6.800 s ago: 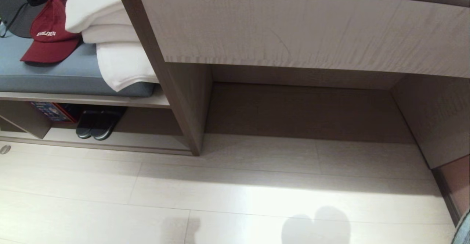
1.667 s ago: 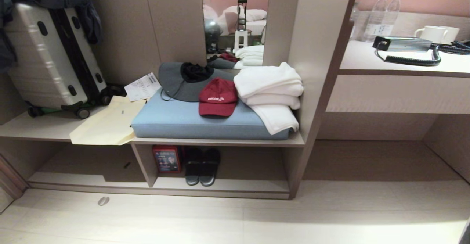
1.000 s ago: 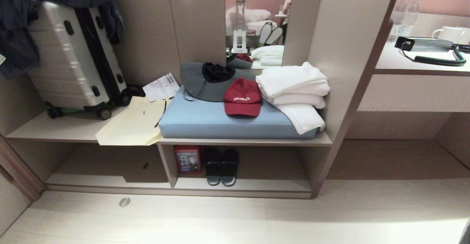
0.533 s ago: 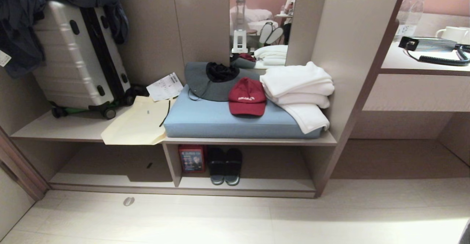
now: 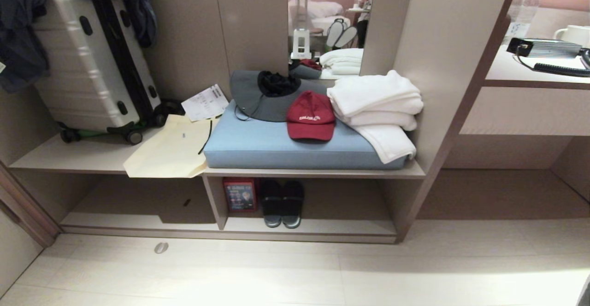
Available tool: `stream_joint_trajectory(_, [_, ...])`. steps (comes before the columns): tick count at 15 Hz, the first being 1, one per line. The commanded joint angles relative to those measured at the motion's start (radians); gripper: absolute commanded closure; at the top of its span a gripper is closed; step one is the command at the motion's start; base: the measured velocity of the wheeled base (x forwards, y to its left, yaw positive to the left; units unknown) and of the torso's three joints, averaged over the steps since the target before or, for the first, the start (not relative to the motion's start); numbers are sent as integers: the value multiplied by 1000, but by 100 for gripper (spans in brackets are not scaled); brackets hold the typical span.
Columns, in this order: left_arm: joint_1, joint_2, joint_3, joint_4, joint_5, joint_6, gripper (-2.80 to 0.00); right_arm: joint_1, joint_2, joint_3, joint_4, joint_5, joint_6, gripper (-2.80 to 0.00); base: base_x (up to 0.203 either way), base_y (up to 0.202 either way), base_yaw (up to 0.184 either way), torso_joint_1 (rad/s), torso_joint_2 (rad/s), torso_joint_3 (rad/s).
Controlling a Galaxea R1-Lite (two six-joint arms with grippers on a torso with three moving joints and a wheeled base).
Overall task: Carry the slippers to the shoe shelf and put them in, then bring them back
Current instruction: Place the slippers into the shoe cabinet
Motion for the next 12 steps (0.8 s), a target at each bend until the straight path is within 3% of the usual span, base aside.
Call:
stream_joint_trajectory(1, [-1, 0, 0, -3, 0, -1, 0, 0, 1, 0, -1, -1, -1, 0, 0, 0, 0, 2, 7, -188])
stream_joint_trajectory(12, [0, 0, 0, -4, 0, -2, 0, 0, 1, 0, -1, 1, -1, 0, 0, 0, 0, 4, 2, -198])
